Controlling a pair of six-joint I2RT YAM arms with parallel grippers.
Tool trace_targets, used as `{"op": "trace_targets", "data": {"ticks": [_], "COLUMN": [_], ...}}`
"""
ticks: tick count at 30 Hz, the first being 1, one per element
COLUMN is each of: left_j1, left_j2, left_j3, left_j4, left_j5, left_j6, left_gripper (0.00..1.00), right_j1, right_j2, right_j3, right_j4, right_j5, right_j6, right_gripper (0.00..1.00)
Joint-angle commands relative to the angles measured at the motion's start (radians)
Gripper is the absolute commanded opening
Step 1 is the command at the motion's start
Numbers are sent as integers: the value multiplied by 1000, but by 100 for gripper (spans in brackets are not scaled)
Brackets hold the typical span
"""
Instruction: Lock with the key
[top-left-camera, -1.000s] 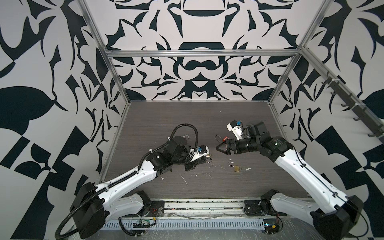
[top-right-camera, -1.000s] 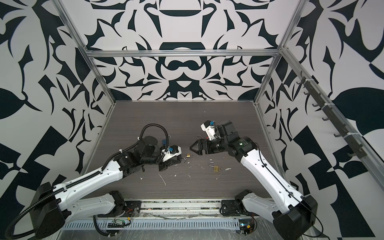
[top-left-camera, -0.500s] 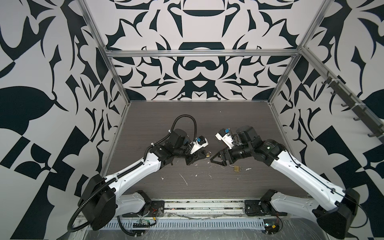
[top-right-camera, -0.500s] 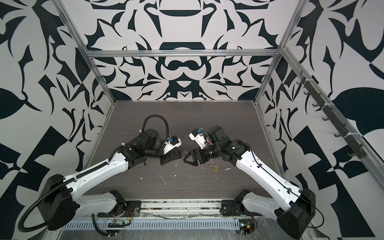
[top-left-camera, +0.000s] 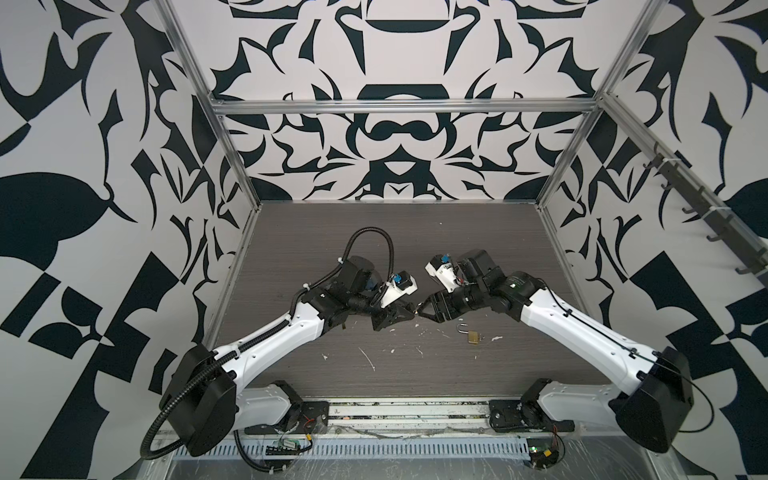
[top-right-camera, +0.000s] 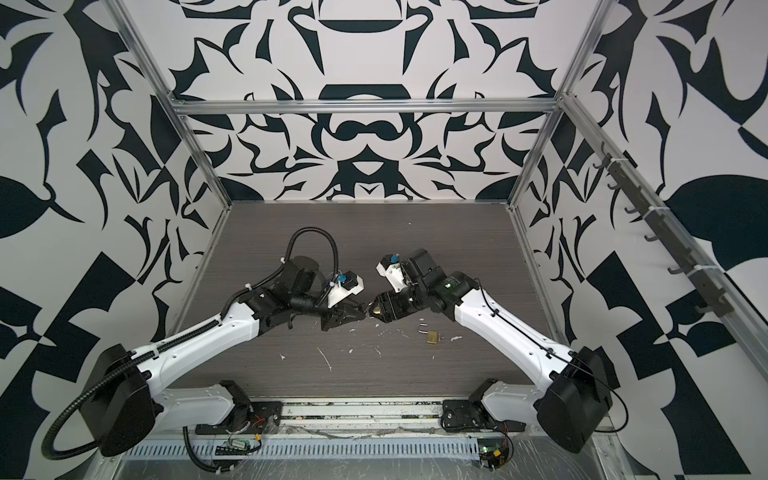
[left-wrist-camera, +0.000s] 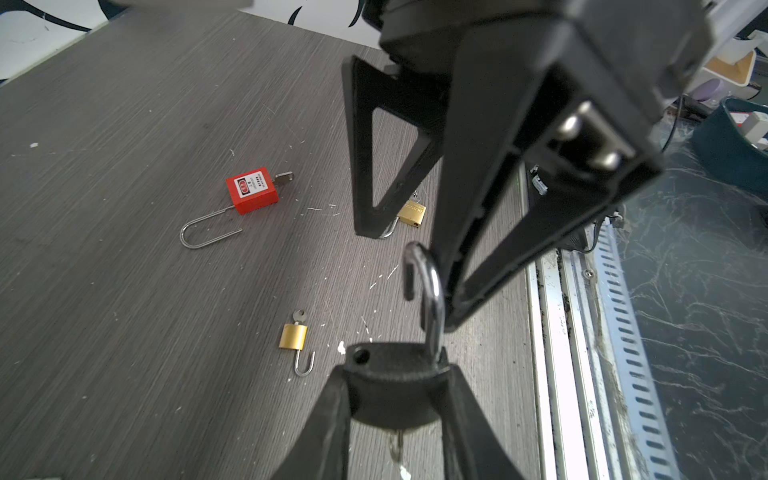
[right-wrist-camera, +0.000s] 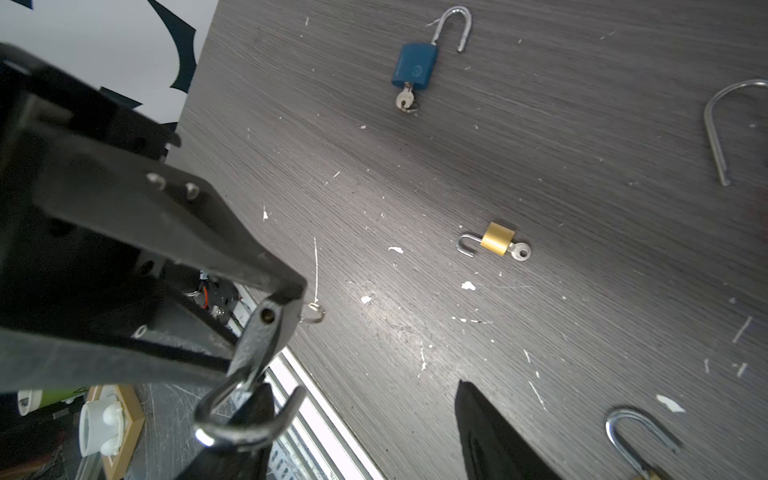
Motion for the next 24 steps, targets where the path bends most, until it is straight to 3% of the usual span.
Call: {"op": "trace_targets", "data": {"ticks": [1, 8, 15, 24], "left_j1": [4, 4, 4, 4], "left_j2": [-1, 7, 7, 69], "left_j3": [21, 28, 31, 53], "left_j4": [-30, -44, -46, -40], "left_j5": [51, 59, -2, -102], "left_j6": [20, 29, 50, 34], "left_gripper": [5, 4, 3, 3], "right_j1": [4, 2, 0, -2], "right_j2": [-12, -11, -64, -68], "right_j3": [17, 36, 59, 20], "right_j4": [66, 61, -8, 125], "right_j5": [42, 97, 181, 23], "right_j6": [11, 25, 84, 305], "right_gripper": [70, 71, 73, 66]}}
